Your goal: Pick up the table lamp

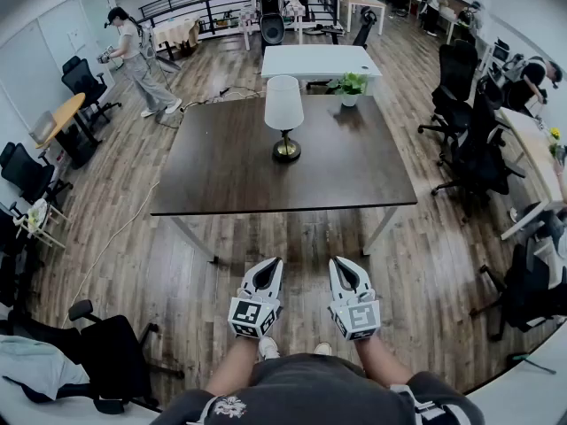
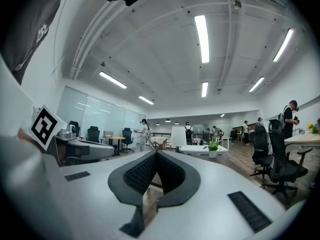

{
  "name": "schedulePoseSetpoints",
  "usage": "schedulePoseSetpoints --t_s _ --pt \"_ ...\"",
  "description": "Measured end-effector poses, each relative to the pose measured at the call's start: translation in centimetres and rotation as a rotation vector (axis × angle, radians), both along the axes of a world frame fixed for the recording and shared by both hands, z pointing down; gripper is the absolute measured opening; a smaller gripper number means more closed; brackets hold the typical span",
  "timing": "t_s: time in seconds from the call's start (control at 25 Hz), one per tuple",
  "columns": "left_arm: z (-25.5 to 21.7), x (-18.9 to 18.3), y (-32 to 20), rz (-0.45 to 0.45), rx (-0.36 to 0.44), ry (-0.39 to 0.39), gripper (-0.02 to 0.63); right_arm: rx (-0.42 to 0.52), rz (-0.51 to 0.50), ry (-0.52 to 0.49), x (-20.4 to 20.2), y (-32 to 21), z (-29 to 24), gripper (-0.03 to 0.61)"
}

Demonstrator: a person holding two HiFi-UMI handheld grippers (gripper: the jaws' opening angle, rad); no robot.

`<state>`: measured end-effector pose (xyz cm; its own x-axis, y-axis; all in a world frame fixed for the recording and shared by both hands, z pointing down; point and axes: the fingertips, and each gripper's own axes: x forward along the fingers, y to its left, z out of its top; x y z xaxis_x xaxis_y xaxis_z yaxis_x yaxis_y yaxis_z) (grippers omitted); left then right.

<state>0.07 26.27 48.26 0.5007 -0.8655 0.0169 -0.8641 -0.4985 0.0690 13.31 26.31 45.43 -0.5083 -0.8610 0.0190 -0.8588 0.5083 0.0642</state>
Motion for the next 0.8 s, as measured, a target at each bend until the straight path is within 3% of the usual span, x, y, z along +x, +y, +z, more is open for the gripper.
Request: schedulePoseSetpoints --t_s 0.48,0.8 --pt "-0.4 -2.7 0.4 0.018 0.01 -0.008 0.007 -0.001 0.008 -0.002 -3.1 0.7 -0.1 0.025" --pt "0.0 -6.5 0.6 0.056 0.017 -0.02 0.008 0.025 0.017 -0.047 -7.4 0.9 -0.6 0.025"
